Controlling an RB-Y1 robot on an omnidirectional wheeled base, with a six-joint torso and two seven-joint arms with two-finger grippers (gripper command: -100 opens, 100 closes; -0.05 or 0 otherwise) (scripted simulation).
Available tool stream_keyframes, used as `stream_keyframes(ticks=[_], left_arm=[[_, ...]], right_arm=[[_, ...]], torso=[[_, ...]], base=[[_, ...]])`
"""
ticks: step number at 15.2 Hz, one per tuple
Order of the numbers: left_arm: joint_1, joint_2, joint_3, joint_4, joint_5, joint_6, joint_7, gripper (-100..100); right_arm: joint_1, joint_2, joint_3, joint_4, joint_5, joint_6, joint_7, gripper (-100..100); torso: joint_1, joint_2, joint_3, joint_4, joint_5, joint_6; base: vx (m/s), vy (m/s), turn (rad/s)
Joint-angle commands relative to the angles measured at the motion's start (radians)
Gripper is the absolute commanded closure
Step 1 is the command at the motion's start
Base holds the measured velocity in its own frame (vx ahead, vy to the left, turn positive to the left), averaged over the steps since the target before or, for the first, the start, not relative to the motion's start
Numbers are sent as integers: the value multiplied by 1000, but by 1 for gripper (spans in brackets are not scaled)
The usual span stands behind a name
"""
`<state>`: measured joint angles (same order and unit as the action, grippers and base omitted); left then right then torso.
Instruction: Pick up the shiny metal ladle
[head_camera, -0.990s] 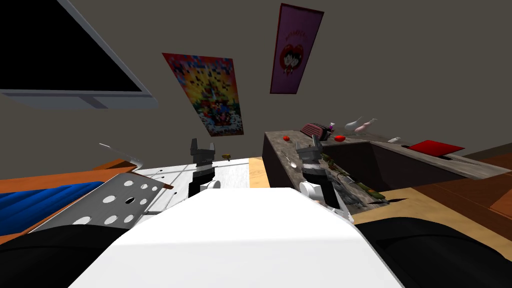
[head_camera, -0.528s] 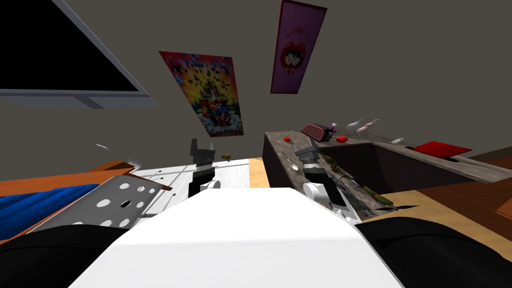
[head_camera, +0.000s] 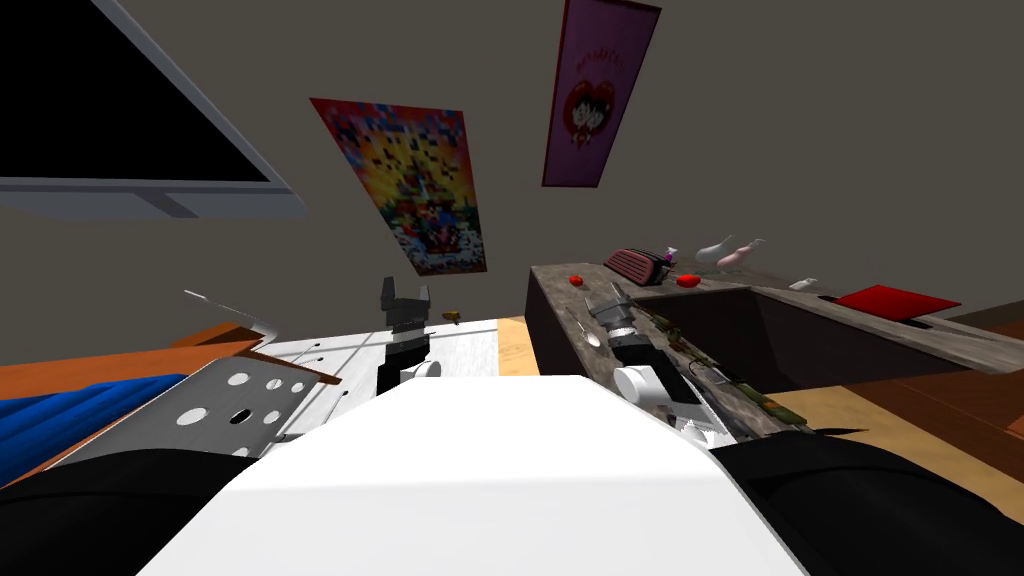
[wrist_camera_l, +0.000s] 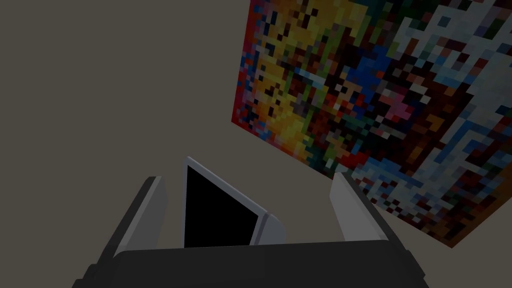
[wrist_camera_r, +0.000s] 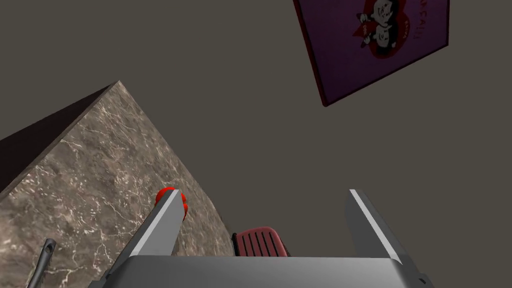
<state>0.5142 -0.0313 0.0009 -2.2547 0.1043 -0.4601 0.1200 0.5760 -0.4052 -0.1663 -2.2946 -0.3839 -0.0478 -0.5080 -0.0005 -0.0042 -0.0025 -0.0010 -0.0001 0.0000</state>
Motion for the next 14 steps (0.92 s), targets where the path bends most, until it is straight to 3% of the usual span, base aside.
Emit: stream_keyframes(ticks=[1,2,3,5,6,8,9,11,12,14], left_arm=[[0,0,0,0,0,0,0,0],[0,0,0,0,0,0,0,0],[0,0,0,0,0,0,0,0],[0,0,0,0,0,0,0,0],[0,0,0,0,0,0,0,0],[0,0,0,0,0,0,0,0],[0,0,0,0,0,0,0,0],[0,0,0,0,0,0,0,0],[0,0,0,0,0,0,0,0],[0,0,0,0,0,0,0,0]], right_arm=[[-2,-7,-5,0,-10,49,-16,-100],[-2,-7,-5,0,-10,49,-16,-100],[3,-30,-15,6,-42,85,-57,-100],[3,-30,-15,6,-42,109,-57,-100],[7,-53,-25,13,-74,141,-98,-100],[7,-53,-25,13,-74,171,-98,-100],[12,-73,-36,20,-106,205,-141,-100],[12,-73,-36,20,-106,234,-141,-100],[16,-93,-47,26,-139,264,-184,-100],[16,-93,-47,26,-139,298,-184,-100]], torso=[[0,0,0,0,0,0],[0,0,0,0,0,0],[0,1,1,0,0,0],[0,1,0,0,0,0],[0,1,1,0,0,0],[0,0,0,0,0,0],[0,0,0,0,0,0],[0,0,0,0,0,0],[0,0,0,0,0,0],[0,0,0,0,0,0]], base=[[45,-6,1],[23,-3,0],[36,1,2],[45,3,0],[50,-2,1],[56,-3,2],[58,1,1],[56,-2,1],[56,-4,-1],[58,-3,1]])
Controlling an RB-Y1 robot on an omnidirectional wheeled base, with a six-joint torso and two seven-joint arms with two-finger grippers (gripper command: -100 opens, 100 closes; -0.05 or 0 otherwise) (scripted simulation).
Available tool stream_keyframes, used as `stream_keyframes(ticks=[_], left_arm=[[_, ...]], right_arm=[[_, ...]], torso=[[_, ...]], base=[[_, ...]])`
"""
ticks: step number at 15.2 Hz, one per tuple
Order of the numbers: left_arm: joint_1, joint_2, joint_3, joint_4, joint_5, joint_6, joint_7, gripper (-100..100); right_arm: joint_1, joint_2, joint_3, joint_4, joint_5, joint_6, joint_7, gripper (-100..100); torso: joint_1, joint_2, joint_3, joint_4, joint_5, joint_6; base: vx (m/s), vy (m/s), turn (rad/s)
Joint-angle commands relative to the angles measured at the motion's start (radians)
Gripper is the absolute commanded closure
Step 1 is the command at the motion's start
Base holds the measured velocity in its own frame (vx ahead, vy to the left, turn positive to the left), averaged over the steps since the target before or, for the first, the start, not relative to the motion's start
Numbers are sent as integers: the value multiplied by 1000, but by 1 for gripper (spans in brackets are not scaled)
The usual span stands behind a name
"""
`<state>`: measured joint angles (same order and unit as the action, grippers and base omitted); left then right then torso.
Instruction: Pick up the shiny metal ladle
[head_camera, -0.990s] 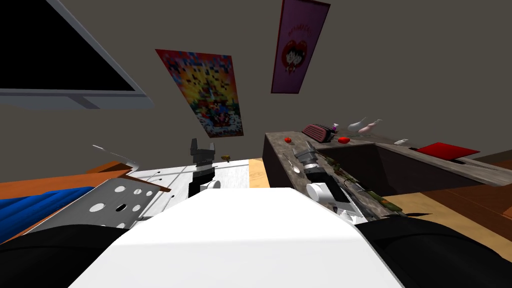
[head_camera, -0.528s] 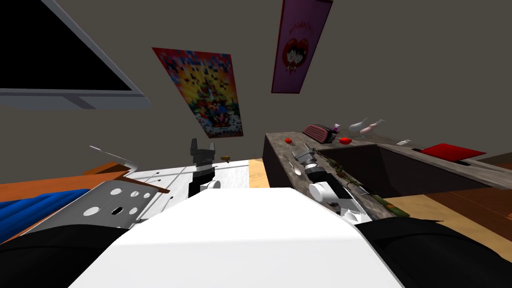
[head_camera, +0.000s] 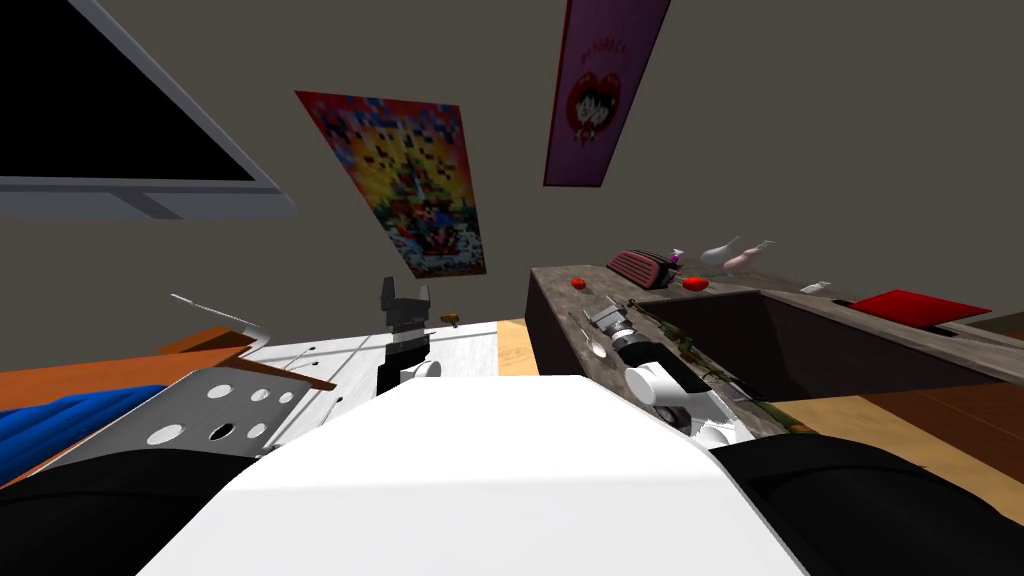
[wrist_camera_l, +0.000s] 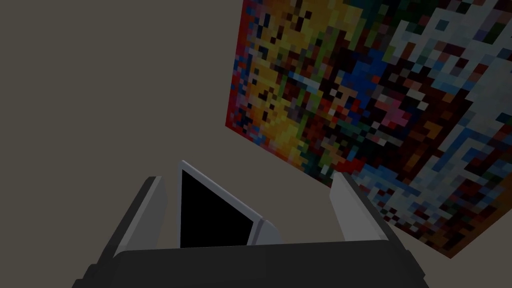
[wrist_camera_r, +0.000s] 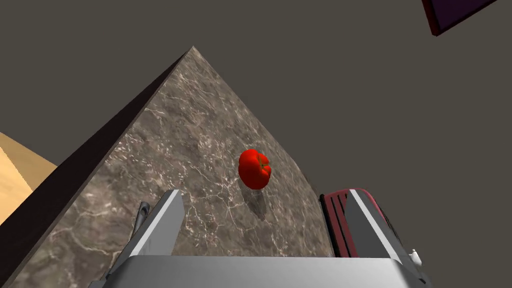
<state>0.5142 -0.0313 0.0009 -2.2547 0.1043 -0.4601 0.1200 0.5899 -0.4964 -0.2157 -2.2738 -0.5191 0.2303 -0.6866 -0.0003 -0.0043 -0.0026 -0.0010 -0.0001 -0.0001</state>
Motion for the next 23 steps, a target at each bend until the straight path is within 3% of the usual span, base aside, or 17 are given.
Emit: stream_keyframes(ticks=[1,3,4,6,7,10,11,13,14,17,18,23], left_arm=[[0,0,0,0,0,0,0,0],[0,0,0,0,0,0,0,0],[0,0,0,0,0,0,0,0],[0,0,0,0,0,0,0,0],[0,0,0,0,0,0,0,0],[0,0,0,0,0,0,0,0],[0,0,0,0,0,0,0,0],[0,0,0,0,0,0,0,0],[0,0,0,0,0,0,0,0],[0,0,0,0,0,0,0,0],[0,0,0,0,0,0,0,0],[0,0,0,0,0,0,0,0]], right_arm=[[6,-21,-8,12,-37,50,-48,-100],[6,-21,-8,12,-37,84,-48,-100],[10,-39,-19,19,-70,114,-92,-100],[10,-39,-19,19,-70,149,-92,-100],[13,-56,-30,25,-103,173,-135,-100],[13,-56,-30,25,-103,215,-135,-100],[17,-72,-41,32,-136,247,-178,-100],[17,-72,-41,32,-136,279,-178,-100],[20,-87,-51,39,-168,305,-220,-100],[20,-87,-51,39,-168,344,-220,-100],[23,-101,-62,45,-200,372,-262,-100],[26,-114,-72,52,-231,469,-303,-100]], torso=[[0,0,0,0,0,0],[0,0,0,0,0,0],[0,0,0,0,0,0],[0,0,0,0,0,0],[0,0,0,0,0,0],[1,0,0,0,0,0],[0,1,1,0,0,0],[0,1,0,0,0,0],[0,1,0,0,0,0],[0,0,0,0,0,0],[0,1,1,0,0,0],[0,0,0,0,0,0]], base=[[57,1,2],[54,0,0],[56,-6,1],[56,-5,1],[55,6,1],[44,3,0],[41,-8,1],[48,-2,1],[55,3,2],[48,-3,0],[41,-2,0],[54,-2,1]])
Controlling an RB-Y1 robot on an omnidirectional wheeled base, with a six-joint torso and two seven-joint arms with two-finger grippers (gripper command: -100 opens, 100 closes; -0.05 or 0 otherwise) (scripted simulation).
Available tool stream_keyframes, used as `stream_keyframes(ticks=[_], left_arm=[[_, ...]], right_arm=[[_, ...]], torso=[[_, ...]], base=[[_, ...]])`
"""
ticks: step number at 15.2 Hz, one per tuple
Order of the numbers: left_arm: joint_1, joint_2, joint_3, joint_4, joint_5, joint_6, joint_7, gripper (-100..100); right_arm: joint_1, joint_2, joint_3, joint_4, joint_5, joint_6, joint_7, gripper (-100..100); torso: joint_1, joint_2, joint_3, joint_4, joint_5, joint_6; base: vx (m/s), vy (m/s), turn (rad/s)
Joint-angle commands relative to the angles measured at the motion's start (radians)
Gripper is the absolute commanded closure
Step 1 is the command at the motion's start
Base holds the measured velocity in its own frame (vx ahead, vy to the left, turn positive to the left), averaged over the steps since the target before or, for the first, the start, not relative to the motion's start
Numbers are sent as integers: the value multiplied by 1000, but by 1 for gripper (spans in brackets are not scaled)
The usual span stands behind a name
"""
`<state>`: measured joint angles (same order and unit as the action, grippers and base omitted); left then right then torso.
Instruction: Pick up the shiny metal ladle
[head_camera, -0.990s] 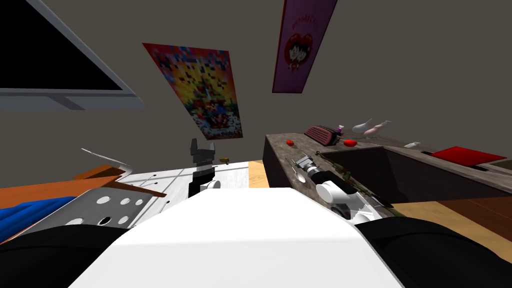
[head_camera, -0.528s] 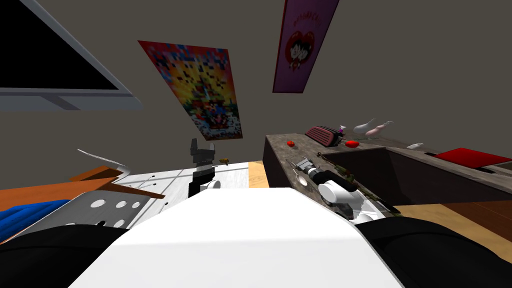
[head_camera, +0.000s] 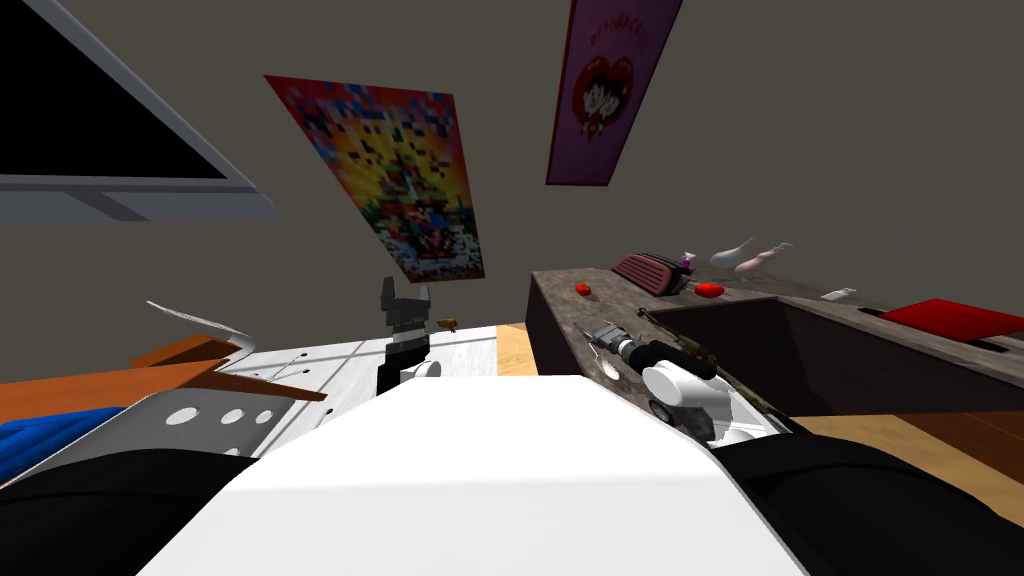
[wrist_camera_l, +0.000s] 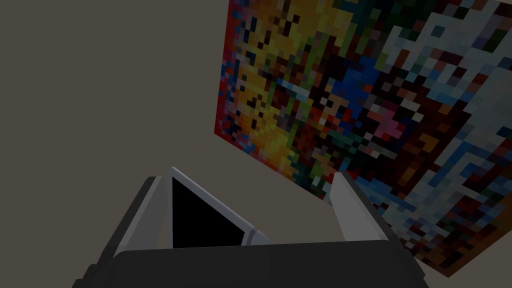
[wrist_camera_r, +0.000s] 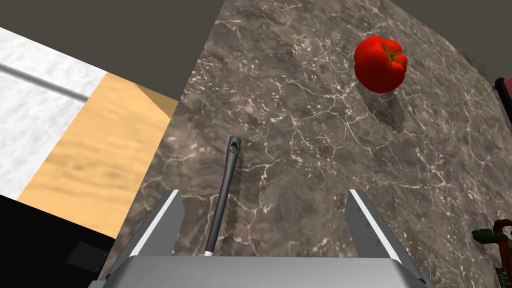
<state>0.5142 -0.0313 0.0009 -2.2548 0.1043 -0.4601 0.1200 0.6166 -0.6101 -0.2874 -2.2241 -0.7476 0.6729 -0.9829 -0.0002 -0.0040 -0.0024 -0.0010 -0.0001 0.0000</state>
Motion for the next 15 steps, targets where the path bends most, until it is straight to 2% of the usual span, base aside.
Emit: stream_keyframes(ticks=[1,3,4,6,7,9,10,12,13,15], left_arm=[[0,0,0,0,0,0,0,0],[0,0,0,0,0,0,0,0],[0,0,0,0,0,0,0,0],[0,0,0,0,0,0,0,0],[0,0,0,0,0,0,0,0],[0,0,0,0,0,0,0,0],[0,0,0,0,0,0,0,0],[0,0,0,0,0,0,0,0],[0,0,0,0,0,0,0,0],[0,0,0,0,0,0,0,0]], right_arm=[[2,-14,-9,8,-34,50,-47,-100],[2,-14,-9,8,-34,87,-47,-100],[5,-26,-19,14,-64,113,-86,-100],[5,-26,-19,14,-64,147,-86,-100],[7,-39,-28,20,-93,178,-124,-100],[7,-39,-28,20,-93,204,-124,-100],[9,-51,-37,25,-121,234,-160,-100],[9,-51,-37,25,-121,260,-160,-100],[11,-63,-45,30,-147,290,-195,-100],[11,-63,-45,30,-147,314,-195,-100]], torso=[[0,0,0,0,0,0],[0,0,0,0,0,0],[0,0,0,0,0,0],[0,0,0,0,0,0],[0,0,0,0,0,0],[0,0,0,0,0,0],[0,0,0,0,0,0],[0,0,0,0,0,0],[0,0,0,0,0,0],[0,0,0,0,0,0]], base=[[57,-2,0],[49,-2,0],[44,-1,1],[51,-4,0],[57,-6,3],[48,-1,-1],[49,5,2],[50,2,-1],[44,-1,2],[41,-4,0]])
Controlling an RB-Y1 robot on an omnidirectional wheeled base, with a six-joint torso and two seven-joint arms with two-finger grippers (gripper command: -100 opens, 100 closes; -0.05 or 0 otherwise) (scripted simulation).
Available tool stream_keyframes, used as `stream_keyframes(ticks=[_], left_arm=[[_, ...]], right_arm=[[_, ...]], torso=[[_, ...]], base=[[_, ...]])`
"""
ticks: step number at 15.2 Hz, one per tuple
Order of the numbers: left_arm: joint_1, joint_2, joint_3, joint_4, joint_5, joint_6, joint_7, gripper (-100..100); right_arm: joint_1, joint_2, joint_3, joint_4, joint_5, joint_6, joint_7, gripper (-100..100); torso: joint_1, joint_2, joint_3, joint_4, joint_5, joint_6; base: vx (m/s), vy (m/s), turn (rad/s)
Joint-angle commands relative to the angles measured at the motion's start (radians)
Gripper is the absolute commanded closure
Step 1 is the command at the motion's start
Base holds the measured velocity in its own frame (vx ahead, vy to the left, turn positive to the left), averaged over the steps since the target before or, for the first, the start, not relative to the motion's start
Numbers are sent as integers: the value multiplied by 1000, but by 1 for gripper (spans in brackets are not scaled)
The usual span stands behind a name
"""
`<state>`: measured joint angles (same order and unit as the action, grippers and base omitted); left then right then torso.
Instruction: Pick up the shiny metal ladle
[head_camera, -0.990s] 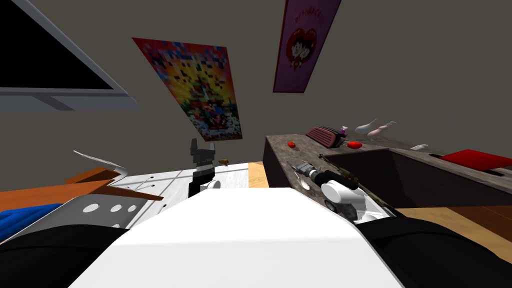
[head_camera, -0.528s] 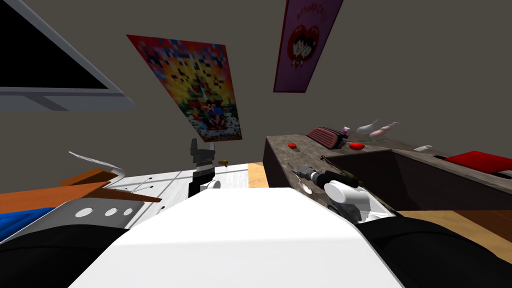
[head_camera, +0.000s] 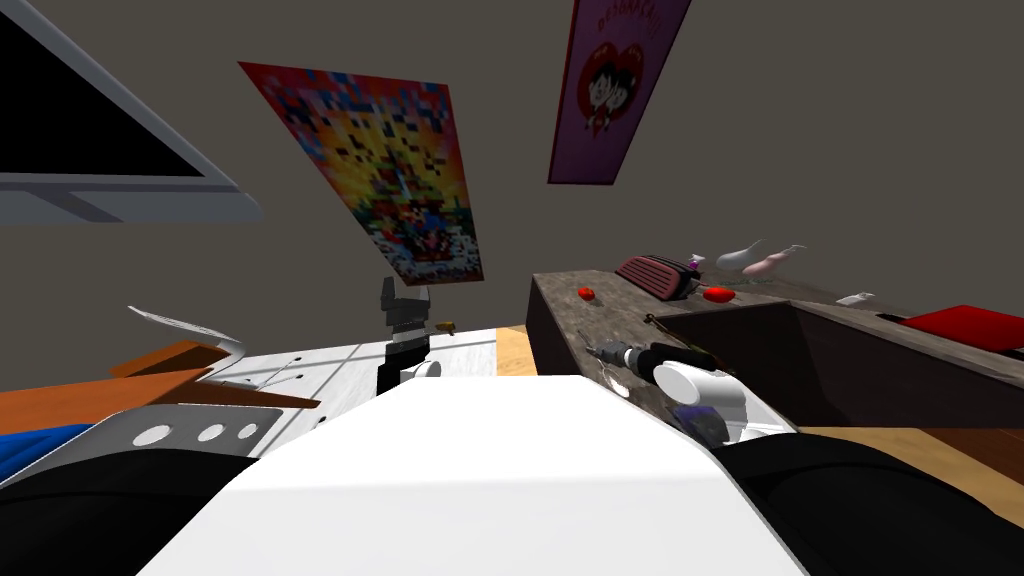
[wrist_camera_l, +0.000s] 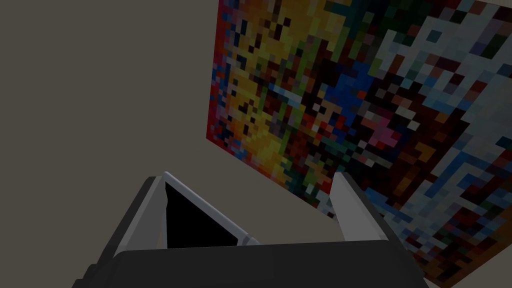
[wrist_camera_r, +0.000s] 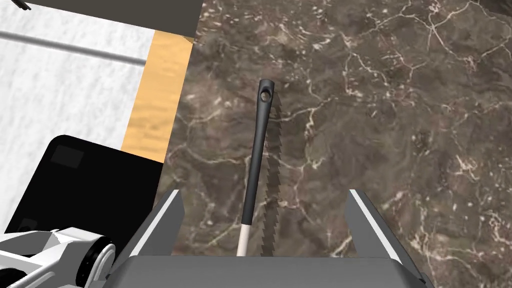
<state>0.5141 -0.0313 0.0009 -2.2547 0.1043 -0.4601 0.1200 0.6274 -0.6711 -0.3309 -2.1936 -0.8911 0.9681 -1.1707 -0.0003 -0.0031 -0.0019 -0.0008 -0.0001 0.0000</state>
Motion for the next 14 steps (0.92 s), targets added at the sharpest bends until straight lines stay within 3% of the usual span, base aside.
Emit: stream_keyframes(ticks=[1,3,6,8,9,14], left_arm=[[0,0,0,0,0,0,0,0],[0,0,0,0,0,0,0,0],[0,0,0,0,0,0,0,0],[0,0,0,0,0,0,0,0],[0,0,0,0,0,0,0,0],[0,0,0,0,0,0,0,0]], right_arm=[[2,-14,-9,5,-29,50,-40,-100],[2,-14,-9,5,-29,69,-40,-100],[4,-37,-23,15,-75,144,-99,-100],[4,-37,-23,15,-75,162,-99,-100],[4,-47,-29,20,-95,199,-126,-100],[4,-63,-39,29,-131,279,-172,-100]], torso=[[0,0,0,0,0,0],[0,0,0,0,0,0],[0,0,0,0,0,0],[0,-1,-1,0,0,0],[0,-1,0,0,0,0],[0,0,0,0,0,0]], base=[[46,-3,0],[44,-1,0],[50,-2,-1],[51,-7,-1],[38,-6,-1],[46,-6,-2]])
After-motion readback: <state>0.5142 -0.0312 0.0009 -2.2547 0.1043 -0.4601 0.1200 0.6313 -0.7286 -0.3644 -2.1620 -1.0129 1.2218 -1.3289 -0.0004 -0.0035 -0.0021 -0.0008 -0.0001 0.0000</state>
